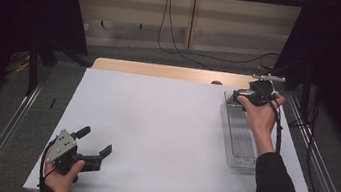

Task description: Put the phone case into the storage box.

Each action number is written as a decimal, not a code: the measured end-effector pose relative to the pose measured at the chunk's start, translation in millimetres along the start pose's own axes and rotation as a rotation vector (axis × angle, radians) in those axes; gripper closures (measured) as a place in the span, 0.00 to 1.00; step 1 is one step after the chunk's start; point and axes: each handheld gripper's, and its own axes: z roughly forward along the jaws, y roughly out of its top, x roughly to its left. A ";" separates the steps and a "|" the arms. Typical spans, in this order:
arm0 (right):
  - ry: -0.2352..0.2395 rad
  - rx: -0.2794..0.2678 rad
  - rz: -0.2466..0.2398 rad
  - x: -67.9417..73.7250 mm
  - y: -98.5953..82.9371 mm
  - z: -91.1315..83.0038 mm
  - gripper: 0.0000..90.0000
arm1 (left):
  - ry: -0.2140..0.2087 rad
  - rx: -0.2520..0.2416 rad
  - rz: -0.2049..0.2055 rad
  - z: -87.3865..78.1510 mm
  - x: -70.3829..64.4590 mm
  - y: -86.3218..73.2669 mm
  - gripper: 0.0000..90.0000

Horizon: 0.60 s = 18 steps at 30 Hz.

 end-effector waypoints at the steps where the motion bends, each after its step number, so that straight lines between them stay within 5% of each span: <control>1: -0.001 -0.004 0.006 0.0 0.3 0.4 0.14 | 0.003 0.000 -0.001 0.1 -0.2 0.0 0.03; 18: -0.033 -0.063 0.026 1.7 2.1 8.0 0.14 | 0.000 0.004 0.004 0.2 0.2 0.1 0.03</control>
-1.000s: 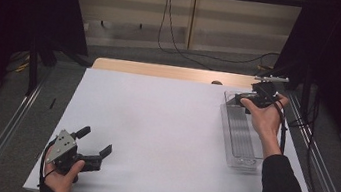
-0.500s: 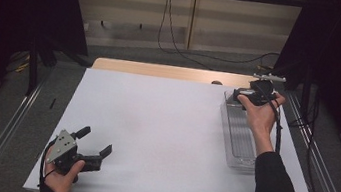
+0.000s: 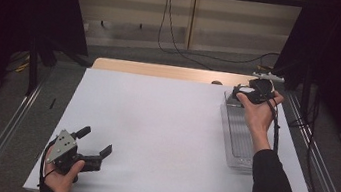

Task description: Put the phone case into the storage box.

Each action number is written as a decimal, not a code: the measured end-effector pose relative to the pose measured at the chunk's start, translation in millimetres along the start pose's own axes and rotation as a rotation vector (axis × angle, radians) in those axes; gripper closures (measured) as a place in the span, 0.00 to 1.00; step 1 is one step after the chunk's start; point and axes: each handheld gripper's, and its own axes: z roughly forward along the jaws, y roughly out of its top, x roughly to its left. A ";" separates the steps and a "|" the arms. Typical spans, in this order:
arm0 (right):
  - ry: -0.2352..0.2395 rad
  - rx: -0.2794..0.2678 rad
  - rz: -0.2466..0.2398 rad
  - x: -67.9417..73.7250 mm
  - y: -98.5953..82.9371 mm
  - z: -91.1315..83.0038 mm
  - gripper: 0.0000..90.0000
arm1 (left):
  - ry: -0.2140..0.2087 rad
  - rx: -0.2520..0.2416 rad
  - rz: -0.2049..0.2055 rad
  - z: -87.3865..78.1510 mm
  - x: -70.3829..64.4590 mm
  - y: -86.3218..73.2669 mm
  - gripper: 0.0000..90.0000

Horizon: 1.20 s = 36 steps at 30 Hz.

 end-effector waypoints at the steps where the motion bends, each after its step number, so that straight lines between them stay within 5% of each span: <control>1: -0.002 -0.003 -0.003 0.6 0.4 0.8 0.14 | 0.000 -0.001 0.000 0.0 0.0 0.0 0.03; 23: -0.024 -0.033 -0.009 5.5 8.6 14.8 0.14 | -0.009 0.004 0.002 1.3 0.5 -0.4 0.03; 36: 0.011 -0.056 -0.025 0.3 10.6 21.9 0.14 | -0.008 0.002 0.000 1.2 0.4 -0.4 0.03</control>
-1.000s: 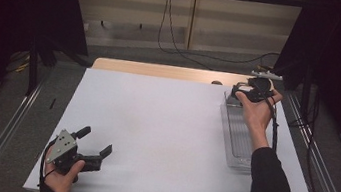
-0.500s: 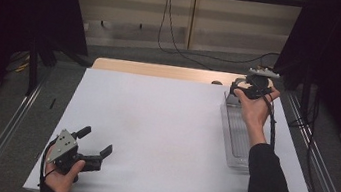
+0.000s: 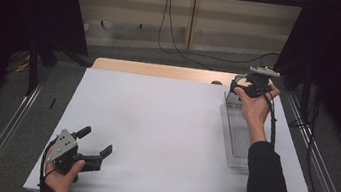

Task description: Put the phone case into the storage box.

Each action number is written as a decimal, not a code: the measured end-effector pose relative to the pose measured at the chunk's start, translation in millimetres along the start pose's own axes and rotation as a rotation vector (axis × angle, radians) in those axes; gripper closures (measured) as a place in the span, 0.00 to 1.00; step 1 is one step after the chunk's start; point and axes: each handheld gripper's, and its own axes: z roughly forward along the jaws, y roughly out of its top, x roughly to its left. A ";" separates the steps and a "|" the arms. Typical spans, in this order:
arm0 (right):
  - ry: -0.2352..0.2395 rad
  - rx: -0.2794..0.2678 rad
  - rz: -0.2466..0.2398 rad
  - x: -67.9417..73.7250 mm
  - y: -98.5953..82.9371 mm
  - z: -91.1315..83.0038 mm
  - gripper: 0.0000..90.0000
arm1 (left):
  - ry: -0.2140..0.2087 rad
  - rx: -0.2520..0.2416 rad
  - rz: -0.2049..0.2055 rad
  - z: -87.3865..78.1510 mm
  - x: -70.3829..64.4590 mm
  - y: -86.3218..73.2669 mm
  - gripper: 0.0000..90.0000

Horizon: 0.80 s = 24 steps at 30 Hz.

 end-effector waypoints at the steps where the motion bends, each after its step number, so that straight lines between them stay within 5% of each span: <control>1: 0.003 -0.005 -0.001 -0.5 -0.3 0.5 0.14 | 0.000 0.001 -0.001 0.2 0.1 -0.2 0.03; 24: 0.042 -0.008 -0.007 -6.8 3.0 7.9 0.14 | -0.001 0.013 0.006 0.8 -0.9 -1.0 0.03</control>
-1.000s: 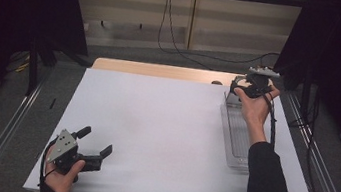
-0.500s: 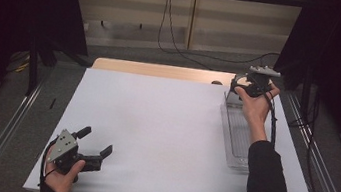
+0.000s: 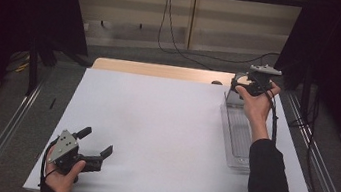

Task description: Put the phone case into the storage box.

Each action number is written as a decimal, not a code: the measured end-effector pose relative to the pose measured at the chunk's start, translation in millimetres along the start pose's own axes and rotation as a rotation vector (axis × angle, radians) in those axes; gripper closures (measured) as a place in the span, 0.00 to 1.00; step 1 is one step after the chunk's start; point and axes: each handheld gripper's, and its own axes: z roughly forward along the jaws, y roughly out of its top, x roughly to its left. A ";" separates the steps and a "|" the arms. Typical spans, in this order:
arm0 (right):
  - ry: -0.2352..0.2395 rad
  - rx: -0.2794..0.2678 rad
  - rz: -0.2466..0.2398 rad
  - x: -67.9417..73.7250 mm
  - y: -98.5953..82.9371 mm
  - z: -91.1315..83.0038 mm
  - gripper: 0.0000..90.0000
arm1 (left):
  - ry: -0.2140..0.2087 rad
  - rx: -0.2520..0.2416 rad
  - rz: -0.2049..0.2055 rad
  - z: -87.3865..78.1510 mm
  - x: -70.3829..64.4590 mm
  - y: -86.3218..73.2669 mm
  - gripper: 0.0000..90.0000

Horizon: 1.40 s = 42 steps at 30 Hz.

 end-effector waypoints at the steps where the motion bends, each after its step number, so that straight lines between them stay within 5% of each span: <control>1: 0.001 -0.001 0.001 0.0 0.1 0.3 0.14 | -0.002 0.001 0.001 0.0 0.2 0.0 0.03; 29: 0.030 -0.013 0.038 -4.1 -2.5 3.3 0.12 | -0.003 0.001 -0.002 0.2 0.5 -0.4 0.03; 42: 0.053 -0.030 0.062 -2.6 -3.3 5.9 0.03 | -0.007 -0.002 -0.005 0.5 -0.2 -0.3 0.03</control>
